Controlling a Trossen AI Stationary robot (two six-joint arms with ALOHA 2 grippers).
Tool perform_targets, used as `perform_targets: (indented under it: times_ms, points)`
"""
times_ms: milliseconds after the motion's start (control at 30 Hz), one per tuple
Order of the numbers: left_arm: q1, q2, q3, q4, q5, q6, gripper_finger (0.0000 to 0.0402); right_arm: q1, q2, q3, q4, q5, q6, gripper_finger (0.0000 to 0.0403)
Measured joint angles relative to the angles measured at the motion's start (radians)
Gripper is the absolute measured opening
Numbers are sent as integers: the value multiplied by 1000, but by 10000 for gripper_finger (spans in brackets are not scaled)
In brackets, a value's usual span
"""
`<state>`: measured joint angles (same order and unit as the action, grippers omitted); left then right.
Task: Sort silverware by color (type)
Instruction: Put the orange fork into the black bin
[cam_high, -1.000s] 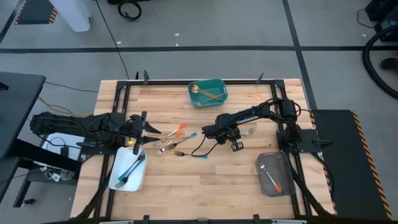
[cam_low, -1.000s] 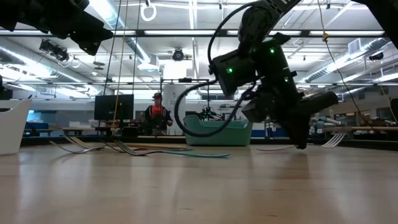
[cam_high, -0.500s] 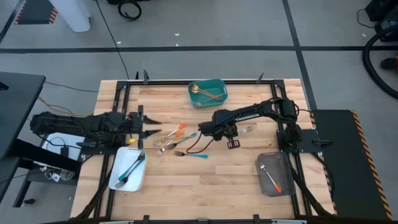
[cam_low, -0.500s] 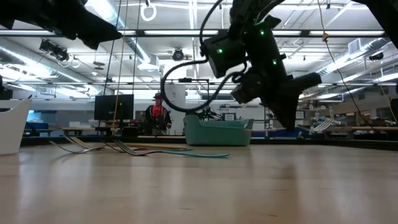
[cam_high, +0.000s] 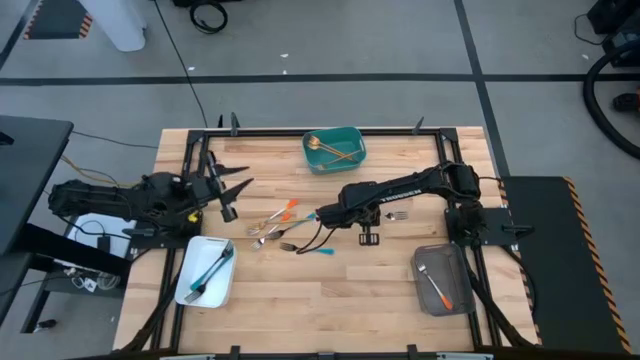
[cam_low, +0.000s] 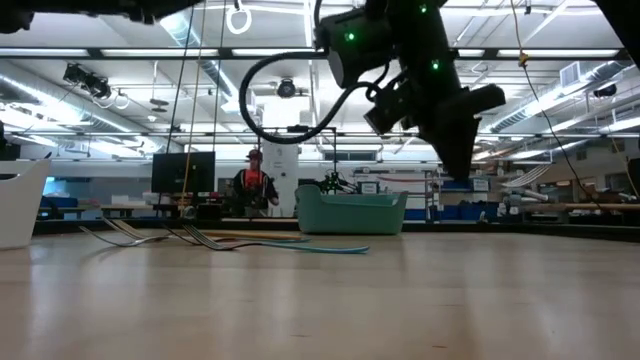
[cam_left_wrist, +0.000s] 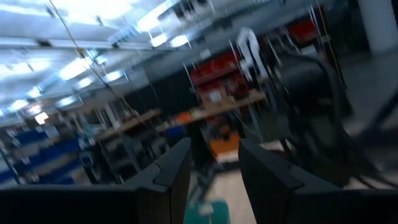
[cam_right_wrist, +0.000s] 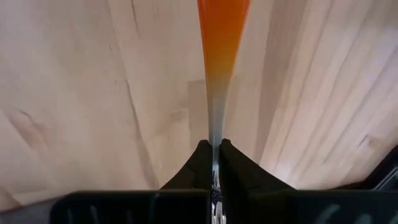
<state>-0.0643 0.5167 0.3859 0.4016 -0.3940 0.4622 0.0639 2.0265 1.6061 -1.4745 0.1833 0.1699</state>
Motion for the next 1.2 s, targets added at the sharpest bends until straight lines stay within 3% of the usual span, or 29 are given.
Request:
perform_targets:
  times_ms: [333,433,633,1200]
  points:
    - [0,0,0,306,2,104,142,56,0,86,-55,12,137,15]
    - [0,0,0,360,3,110,142,80,0,132,-93,59,168,15]
    - [55,39,1,400,51,134,142,119,-24,203,-99,50,203,15]
    - [230,227,1,563,99,107,142,250,-172,205,-97,48,503,16]
